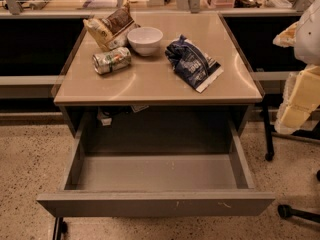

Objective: Place blue chip bag into top drawer

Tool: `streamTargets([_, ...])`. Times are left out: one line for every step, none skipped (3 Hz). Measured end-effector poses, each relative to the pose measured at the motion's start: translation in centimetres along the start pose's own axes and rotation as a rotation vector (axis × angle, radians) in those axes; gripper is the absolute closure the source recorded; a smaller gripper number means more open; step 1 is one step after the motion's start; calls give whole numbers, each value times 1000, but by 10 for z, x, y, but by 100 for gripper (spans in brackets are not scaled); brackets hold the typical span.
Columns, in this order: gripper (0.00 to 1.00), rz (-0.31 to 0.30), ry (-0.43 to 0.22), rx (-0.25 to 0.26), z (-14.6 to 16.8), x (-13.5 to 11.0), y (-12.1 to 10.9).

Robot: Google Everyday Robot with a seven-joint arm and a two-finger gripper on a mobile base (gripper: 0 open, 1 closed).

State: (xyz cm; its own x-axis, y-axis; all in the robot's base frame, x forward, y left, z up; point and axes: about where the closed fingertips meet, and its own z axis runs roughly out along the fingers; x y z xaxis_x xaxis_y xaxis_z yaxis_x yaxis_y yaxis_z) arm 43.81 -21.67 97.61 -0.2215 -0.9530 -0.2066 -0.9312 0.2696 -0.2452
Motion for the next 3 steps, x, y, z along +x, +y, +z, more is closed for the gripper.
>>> streamTargets([0, 0, 0, 0, 0, 0, 0])
streamTargets([0, -4, -18, 37, -4, -1, -14])
streamTargets([0, 20, -57, 145, -4, -7, -53])
